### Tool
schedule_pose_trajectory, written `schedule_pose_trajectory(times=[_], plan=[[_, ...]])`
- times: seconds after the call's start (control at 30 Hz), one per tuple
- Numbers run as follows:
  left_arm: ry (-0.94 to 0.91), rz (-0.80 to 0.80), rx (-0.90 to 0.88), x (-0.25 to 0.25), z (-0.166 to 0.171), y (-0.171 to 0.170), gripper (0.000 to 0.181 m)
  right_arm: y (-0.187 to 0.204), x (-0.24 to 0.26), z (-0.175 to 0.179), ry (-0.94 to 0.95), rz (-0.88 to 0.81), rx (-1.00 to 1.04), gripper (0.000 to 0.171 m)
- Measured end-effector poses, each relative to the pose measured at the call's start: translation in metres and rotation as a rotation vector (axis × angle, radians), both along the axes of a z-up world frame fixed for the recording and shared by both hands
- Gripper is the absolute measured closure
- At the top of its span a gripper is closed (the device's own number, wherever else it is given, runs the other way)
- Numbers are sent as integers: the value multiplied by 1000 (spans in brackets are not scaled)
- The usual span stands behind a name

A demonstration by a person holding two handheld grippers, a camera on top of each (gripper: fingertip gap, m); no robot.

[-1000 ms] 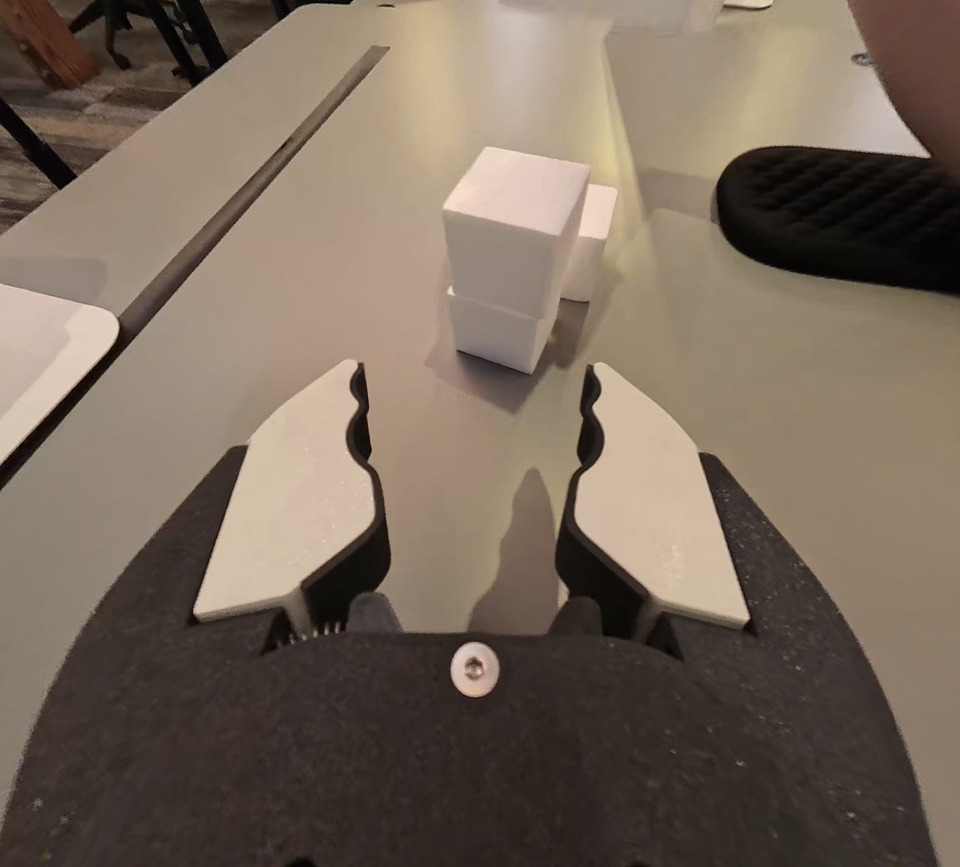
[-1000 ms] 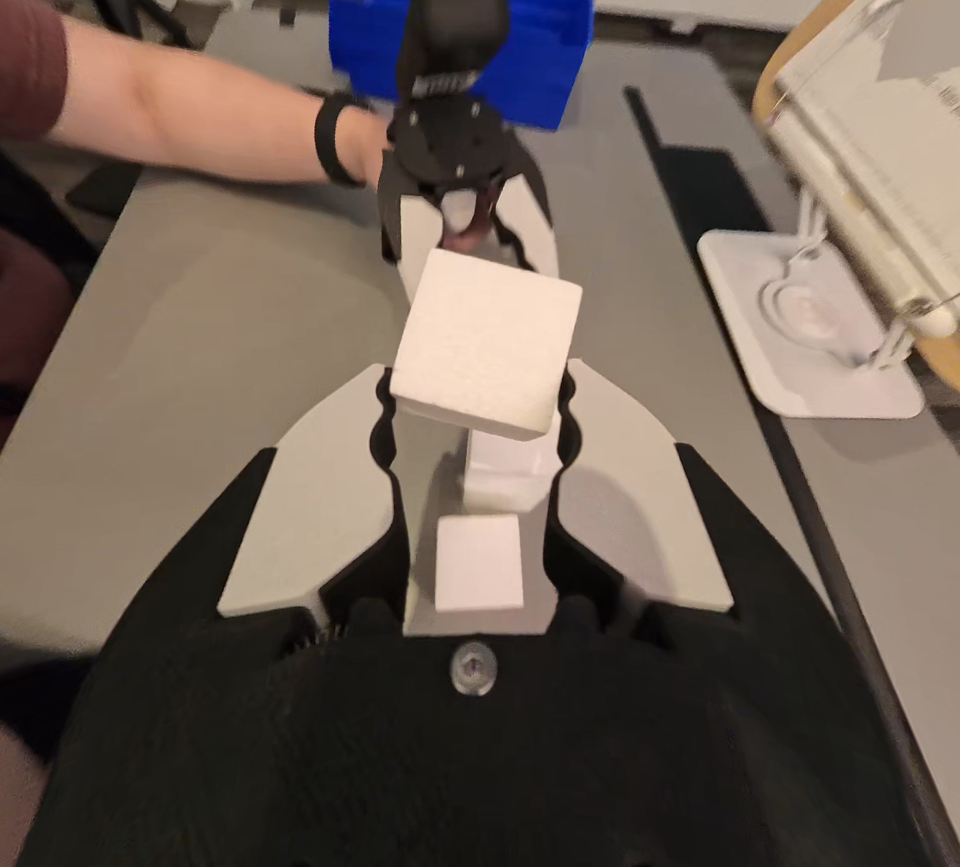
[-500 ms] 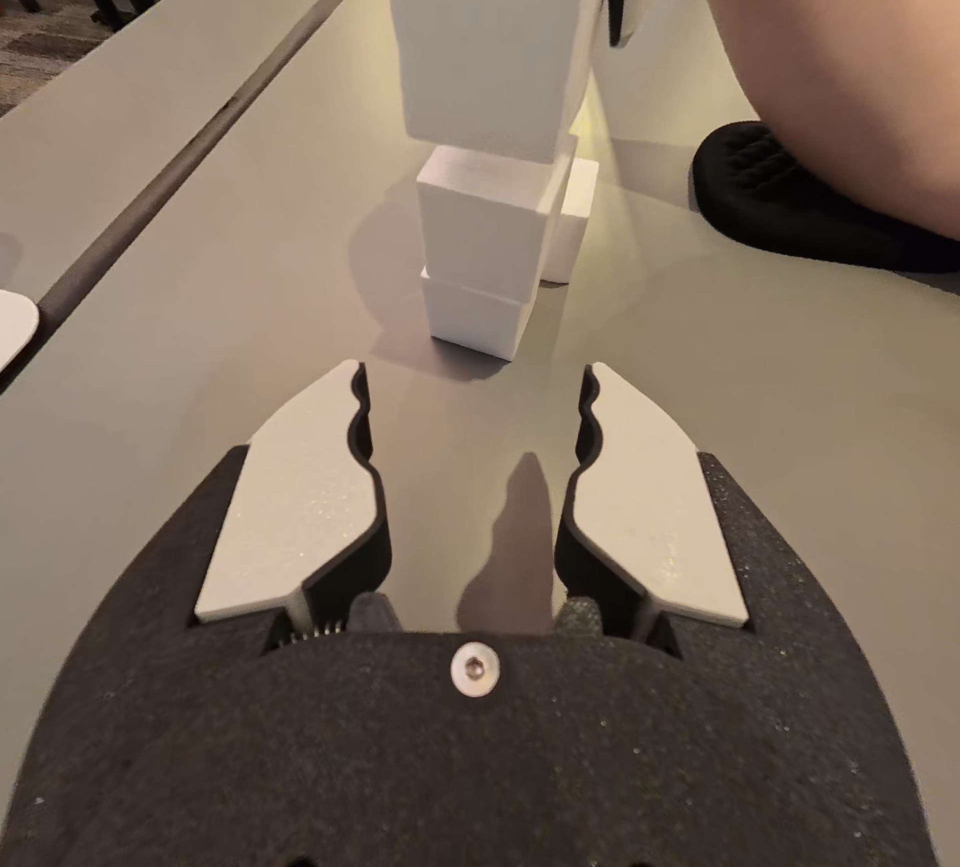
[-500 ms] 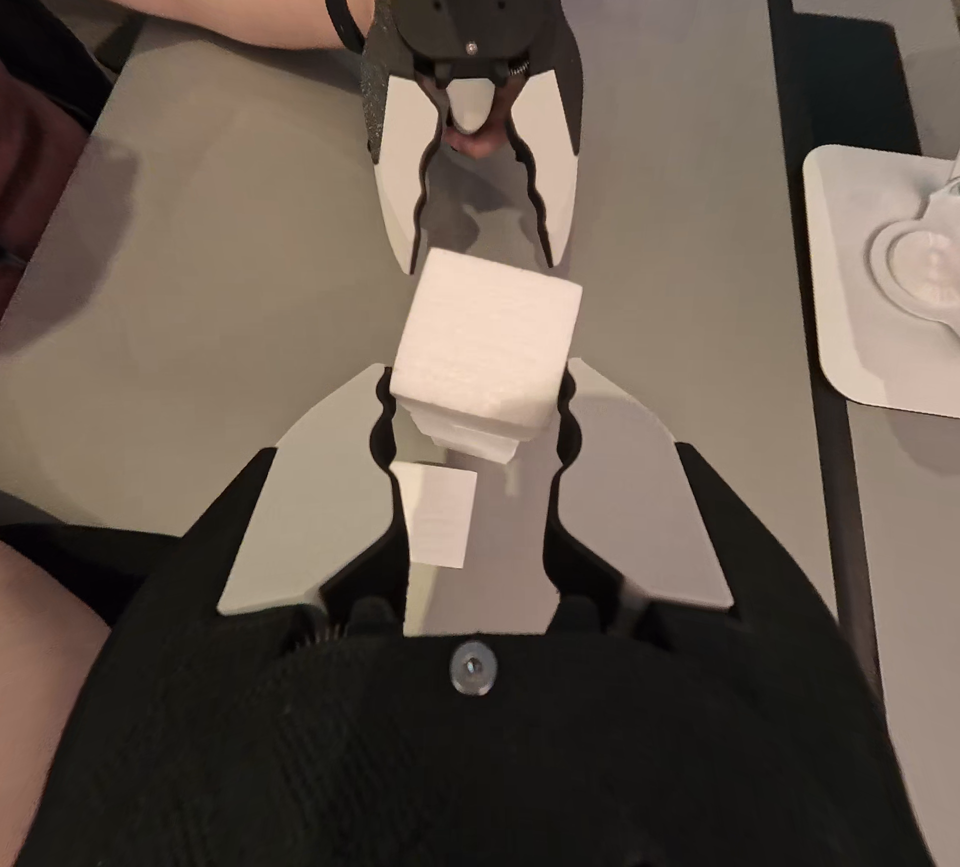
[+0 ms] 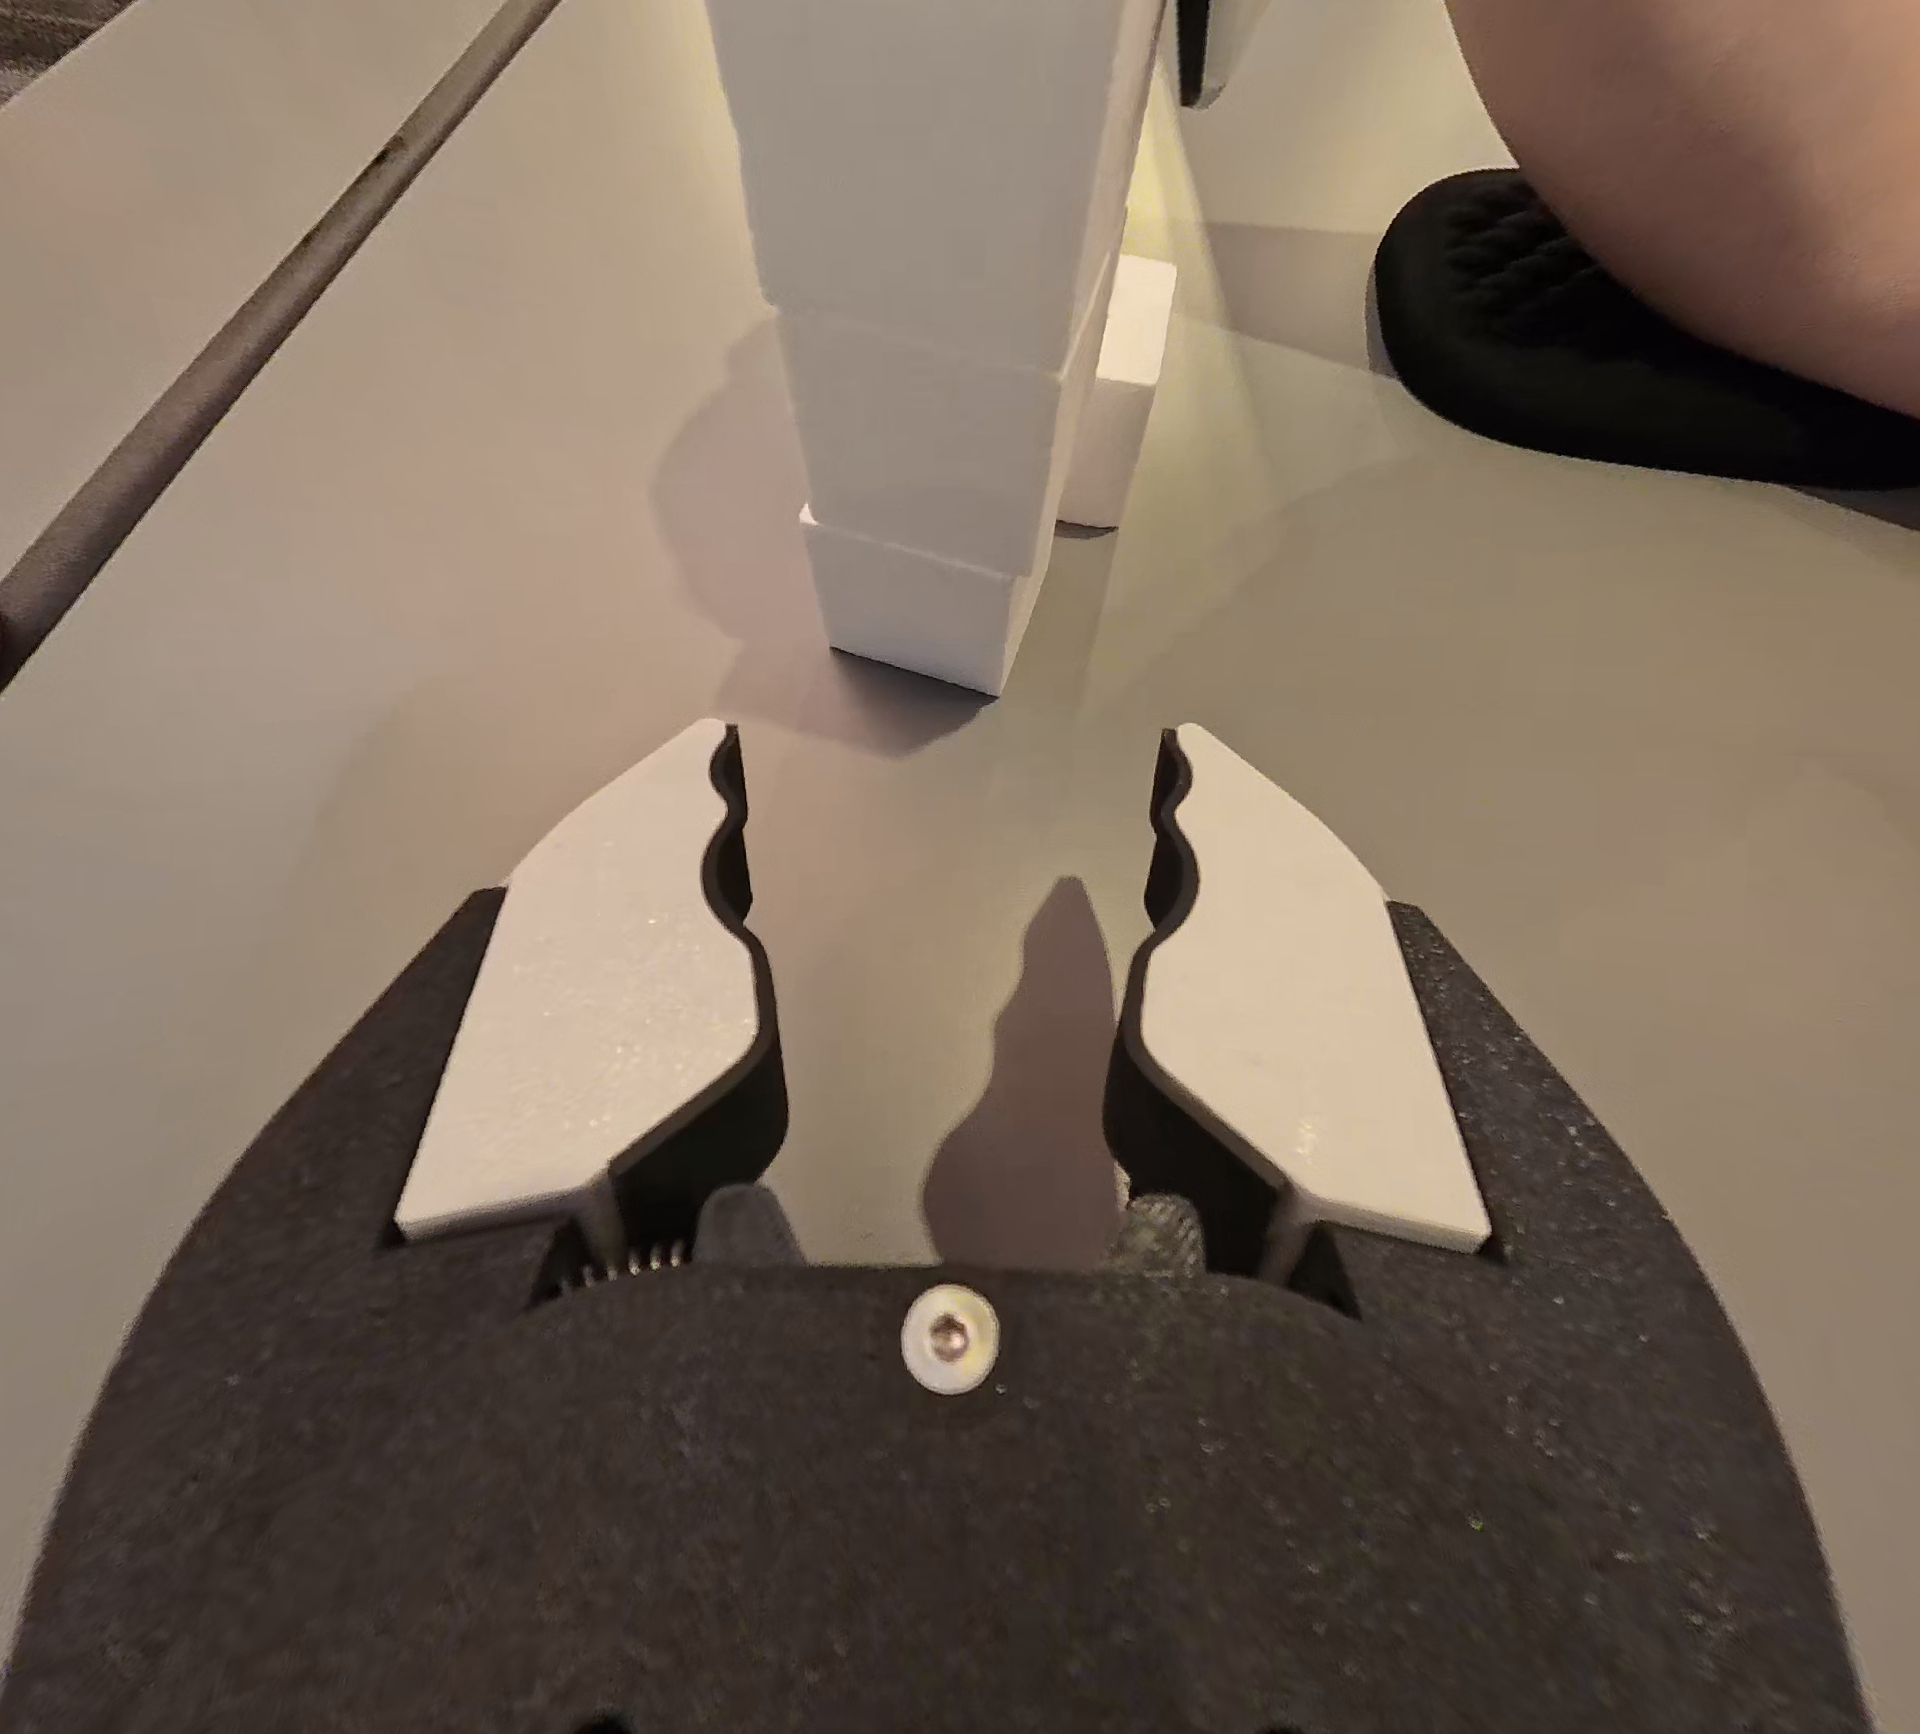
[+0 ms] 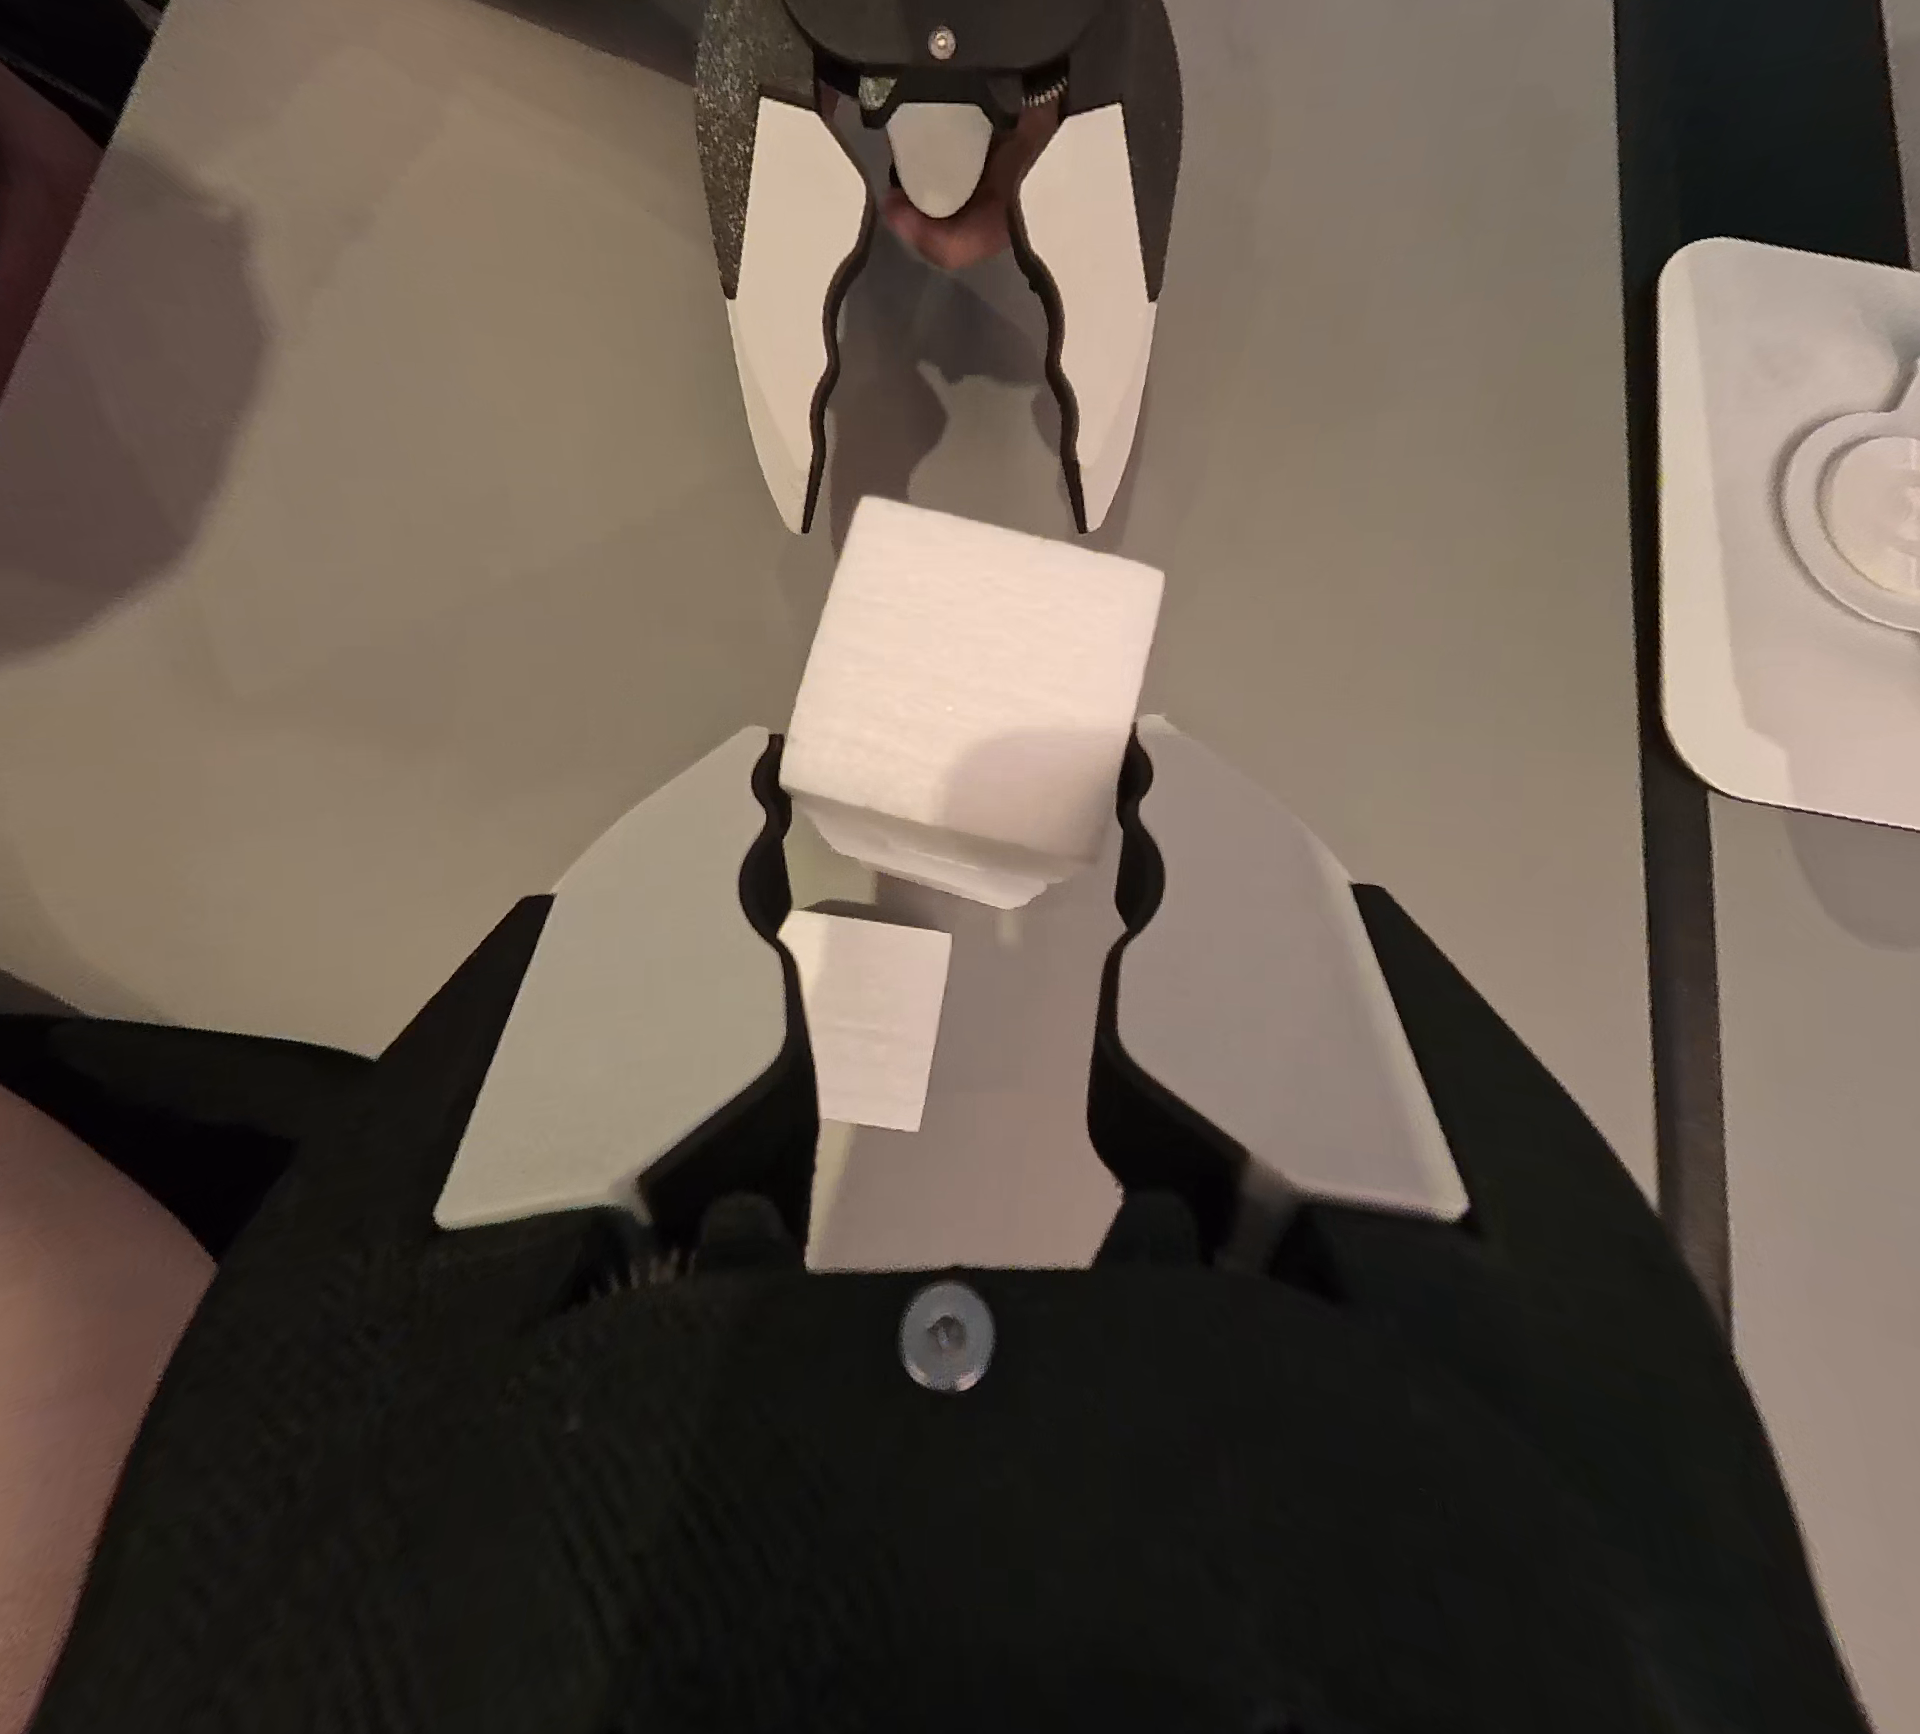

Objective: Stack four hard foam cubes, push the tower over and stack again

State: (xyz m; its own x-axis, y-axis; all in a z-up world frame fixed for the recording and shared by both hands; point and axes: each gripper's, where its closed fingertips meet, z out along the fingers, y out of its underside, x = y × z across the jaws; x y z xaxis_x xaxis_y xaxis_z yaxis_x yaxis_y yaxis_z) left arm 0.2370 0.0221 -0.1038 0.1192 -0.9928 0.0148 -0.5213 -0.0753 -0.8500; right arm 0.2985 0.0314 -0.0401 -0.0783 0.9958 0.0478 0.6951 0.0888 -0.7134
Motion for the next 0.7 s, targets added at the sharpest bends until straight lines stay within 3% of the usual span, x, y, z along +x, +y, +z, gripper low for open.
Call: schedule_pose_trajectory(times=[0.17, 0.37, 0.7], plan=[[-10, 0, 4, -1, 4, -1, 105, -2, 9, 9, 57, -46, 0, 88], [-24, 22, -16, -11, 1, 2, 105, -19, 47, -8, 150, -100, -204, 94], [3, 27, -21, -16, -6, 4, 105, -22, 59, -85, -190, -250, -288, 98]])
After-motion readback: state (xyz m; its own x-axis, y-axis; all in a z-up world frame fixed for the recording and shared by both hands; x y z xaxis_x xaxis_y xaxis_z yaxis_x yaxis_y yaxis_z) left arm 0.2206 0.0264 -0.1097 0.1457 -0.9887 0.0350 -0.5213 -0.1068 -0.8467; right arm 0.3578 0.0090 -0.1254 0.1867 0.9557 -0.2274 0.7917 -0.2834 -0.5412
